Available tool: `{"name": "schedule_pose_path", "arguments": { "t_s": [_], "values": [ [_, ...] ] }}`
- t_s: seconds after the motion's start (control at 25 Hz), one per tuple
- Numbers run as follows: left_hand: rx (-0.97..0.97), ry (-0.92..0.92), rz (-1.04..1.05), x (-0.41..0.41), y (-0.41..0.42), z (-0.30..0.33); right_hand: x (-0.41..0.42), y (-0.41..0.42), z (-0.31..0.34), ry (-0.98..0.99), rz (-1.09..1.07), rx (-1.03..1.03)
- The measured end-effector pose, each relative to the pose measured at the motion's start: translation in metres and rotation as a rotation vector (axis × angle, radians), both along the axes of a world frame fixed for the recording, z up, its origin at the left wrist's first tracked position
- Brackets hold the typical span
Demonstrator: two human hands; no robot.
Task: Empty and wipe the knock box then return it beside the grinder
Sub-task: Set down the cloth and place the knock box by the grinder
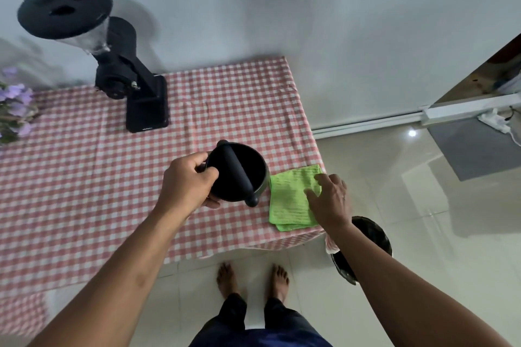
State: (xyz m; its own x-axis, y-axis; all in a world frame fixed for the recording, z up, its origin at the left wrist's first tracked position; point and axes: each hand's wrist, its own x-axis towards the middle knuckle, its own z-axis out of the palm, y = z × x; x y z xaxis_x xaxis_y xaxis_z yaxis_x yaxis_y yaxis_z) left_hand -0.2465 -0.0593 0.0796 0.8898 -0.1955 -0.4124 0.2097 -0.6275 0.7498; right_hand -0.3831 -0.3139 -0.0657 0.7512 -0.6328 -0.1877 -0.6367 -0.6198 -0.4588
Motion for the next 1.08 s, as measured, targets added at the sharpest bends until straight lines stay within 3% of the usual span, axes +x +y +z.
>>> {"name": "schedule_pose_path", "arguments": {
  "t_s": [0.2,0.28,0.36,0.48,0.76,0.92,1.08],
  "values": [
    [0.045,-0.09,-0.098,0.006,0.008,0.02,0.049,0.034,0.087,-0.464,0.086,0.522],
    [0.041,-0.108,-0.171,0.013,0.011,0.031,0.07,0.036,0.12,-0.508,0.251,0.66],
    [0.035,-0.121,-0.242,0.02,0.015,0.045,0.084,0.034,0.145,-0.425,0.451,0.748],
    [0.058,-0.145,-0.351,0.03,0.018,0.063,0.099,0.03,0.17,-0.324,0.668,0.785],
    [0.102,-0.227,-0.463,0.039,0.018,0.077,0.102,0.035,0.18,-0.33,0.69,0.622],
    [-0.034,-0.245,-0.322,0.037,0.026,0.067,0.095,0.039,0.167,-0.442,0.553,0.638],
    [-0.284,-0.178,0.014,0.023,0.055,0.053,0.094,0.048,0.159,-0.534,0.412,0.766]
  ]
}}
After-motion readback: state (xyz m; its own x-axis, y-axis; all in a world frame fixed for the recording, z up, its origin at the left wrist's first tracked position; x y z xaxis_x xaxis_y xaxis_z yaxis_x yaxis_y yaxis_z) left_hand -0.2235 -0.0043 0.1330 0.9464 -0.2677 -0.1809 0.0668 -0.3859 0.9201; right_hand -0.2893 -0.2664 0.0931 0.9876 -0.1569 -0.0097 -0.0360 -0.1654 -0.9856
